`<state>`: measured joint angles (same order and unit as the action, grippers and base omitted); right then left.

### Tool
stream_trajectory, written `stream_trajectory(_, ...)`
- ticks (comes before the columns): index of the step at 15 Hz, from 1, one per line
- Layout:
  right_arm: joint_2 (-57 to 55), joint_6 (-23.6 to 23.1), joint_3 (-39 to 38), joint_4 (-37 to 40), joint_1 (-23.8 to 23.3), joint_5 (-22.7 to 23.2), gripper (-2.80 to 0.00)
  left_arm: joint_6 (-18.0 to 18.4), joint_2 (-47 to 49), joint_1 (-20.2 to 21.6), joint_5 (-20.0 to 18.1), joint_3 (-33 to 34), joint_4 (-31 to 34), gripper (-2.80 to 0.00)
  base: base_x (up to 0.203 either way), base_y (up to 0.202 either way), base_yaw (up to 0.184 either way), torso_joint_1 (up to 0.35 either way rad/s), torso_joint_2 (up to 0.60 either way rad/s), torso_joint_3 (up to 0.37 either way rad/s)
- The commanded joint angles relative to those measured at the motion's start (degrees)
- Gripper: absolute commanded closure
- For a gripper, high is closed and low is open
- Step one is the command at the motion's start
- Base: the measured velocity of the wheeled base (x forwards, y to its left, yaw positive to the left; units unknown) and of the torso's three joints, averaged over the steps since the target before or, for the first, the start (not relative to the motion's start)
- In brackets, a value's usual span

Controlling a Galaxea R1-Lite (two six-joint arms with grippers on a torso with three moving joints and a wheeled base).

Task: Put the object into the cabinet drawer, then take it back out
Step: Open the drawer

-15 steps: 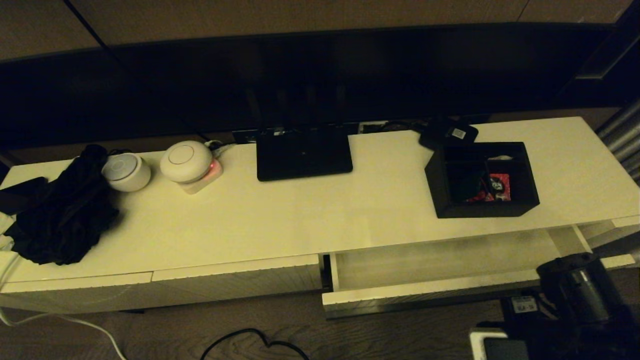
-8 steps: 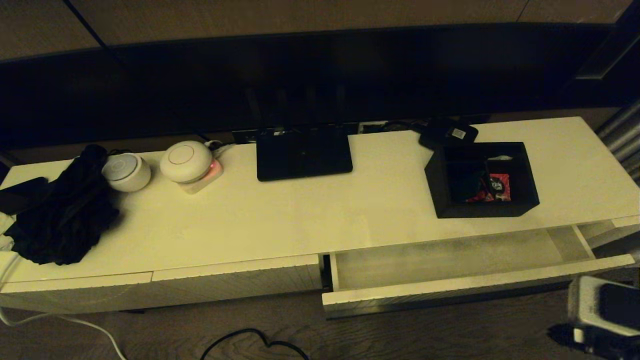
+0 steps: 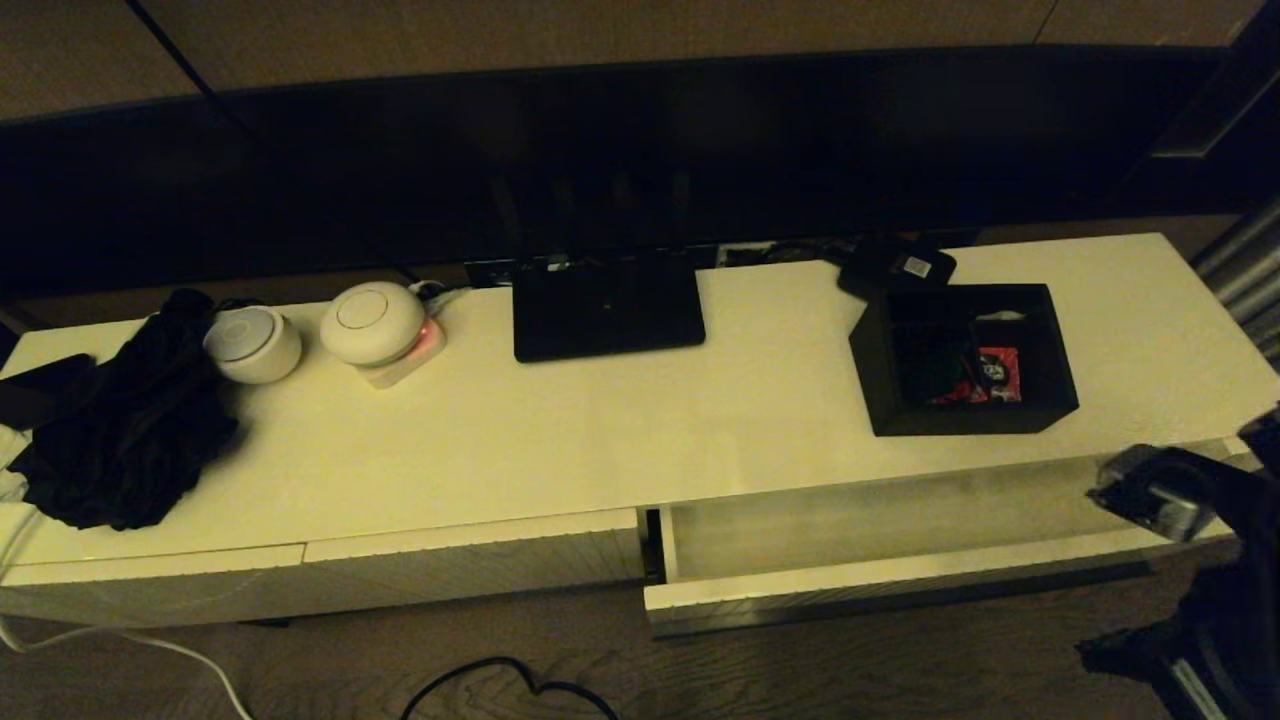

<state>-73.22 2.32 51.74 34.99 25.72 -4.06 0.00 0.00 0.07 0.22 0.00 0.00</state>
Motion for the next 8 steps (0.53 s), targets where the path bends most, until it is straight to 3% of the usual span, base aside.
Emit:
stream_trajectory(1,-8.7,9.7,1.7,-2.1,0.7,-1.4,0.00,0.0,0.0,0.0,0.0,0.2,0.0,0.00,0.000,0.000,0.000,0.000,0.00,0.000)
stream_trajectory(3,-12.2,13.8,2.1,-6.4,1.6,-4.5,0.00,0.0,0.0,0.0,0.0,0.2,0.0,0.00,0.000,0.000,0.000,0.000,0.00,0.000)
stream_trajectory(8,-16.6,14.3,1.5,-14.6,1.6,-7.0,0.00,0.0,0.0,0.0,0.0,0.2,0.0,0.00,0.000,0.000,0.000,0.000,0.00,0.000)
